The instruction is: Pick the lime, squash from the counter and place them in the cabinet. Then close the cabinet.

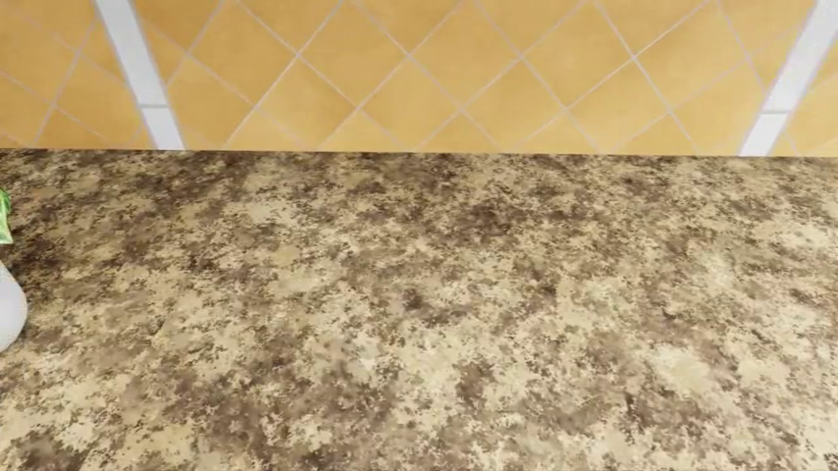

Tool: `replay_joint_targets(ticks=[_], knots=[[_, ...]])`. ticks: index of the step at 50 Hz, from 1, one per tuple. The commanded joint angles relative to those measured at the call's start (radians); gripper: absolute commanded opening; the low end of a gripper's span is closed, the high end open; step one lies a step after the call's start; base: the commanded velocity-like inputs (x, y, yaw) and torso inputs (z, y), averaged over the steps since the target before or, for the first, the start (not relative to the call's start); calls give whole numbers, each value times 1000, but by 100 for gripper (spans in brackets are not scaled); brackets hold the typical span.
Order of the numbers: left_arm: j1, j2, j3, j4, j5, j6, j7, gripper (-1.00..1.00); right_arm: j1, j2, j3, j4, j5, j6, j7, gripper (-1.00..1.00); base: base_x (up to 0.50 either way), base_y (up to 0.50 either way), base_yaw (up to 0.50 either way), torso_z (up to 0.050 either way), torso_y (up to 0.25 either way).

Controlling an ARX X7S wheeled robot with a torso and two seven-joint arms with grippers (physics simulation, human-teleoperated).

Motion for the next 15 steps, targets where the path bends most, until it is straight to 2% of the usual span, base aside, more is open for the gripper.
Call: replay_joint_targets(ticks=[1, 9, 15], knots=[[112, 24, -196, 88, -74, -81, -57, 100, -89, 11, 215, -43, 38, 41, 5, 100, 0, 0, 0, 0, 0], [200, 72, -338, 181, -120, -99, -87, 100, -119, -5, 335, -85, 35, 44, 10, 100, 0, 0, 0, 0, 0], [337, 95, -426, 221, -148, -16, -80, 100, -141, -12, 429, -108, 45, 56, 2, 100, 0, 0, 0, 0, 0]])
